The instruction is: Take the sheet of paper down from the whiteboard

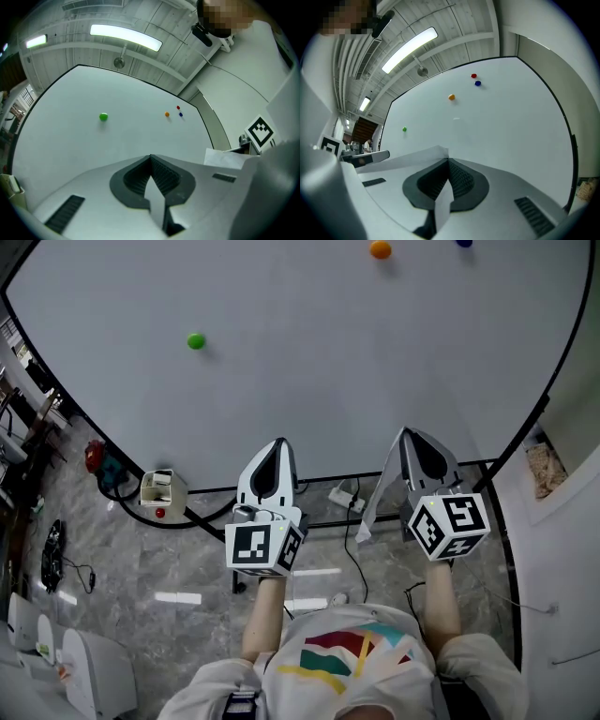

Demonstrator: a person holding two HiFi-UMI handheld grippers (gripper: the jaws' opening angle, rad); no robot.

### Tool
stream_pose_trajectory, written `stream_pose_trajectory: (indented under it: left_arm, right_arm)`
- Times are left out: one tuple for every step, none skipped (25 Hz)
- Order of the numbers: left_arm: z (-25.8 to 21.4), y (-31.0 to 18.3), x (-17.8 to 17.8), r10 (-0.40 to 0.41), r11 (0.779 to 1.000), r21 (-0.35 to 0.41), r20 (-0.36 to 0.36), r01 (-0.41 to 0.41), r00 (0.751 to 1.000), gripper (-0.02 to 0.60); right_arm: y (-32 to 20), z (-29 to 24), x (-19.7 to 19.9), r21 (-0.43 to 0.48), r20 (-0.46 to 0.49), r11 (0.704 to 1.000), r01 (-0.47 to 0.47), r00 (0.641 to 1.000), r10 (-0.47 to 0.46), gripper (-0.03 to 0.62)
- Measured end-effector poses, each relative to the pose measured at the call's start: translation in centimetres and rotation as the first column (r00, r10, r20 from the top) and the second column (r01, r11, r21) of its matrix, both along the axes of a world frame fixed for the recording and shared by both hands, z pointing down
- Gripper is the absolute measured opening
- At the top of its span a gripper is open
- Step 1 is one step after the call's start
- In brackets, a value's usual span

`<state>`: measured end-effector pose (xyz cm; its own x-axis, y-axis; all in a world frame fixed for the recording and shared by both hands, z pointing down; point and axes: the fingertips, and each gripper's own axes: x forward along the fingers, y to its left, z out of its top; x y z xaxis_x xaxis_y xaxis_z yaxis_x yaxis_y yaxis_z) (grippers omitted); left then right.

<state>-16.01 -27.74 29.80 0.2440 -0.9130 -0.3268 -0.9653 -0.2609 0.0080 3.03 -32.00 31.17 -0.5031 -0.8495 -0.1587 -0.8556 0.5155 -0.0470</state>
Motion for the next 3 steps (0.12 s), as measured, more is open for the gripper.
stream_pose_trajectory:
  left_arm:
    - [0.11,-0.14,-0.03,0.001,1.000,-0.002,0.003,-0.001,1.000,0.044]
    - [0.22,-0.25,-0.07,0.003,1.000,-0.003,0.004,-0.003,1.000,0.044]
    - [0.33,-0.36,-0.11,0.004,1.000,-0.005,0.006,-0.004,1.000,0.044]
  right_arm:
    - [-0.11,0.04,-0.08,0.000,0.000,1.000,-0.001,1.000,0.001,0.012]
    - [-0.21,0.08,-0.17,0.000,0.000,1.000,-0.002,1.000,0.002,0.012]
    - [-0.31,0.12,-0.25,0.000,-0.001,1.000,-0.002,1.000,0.002,0.012]
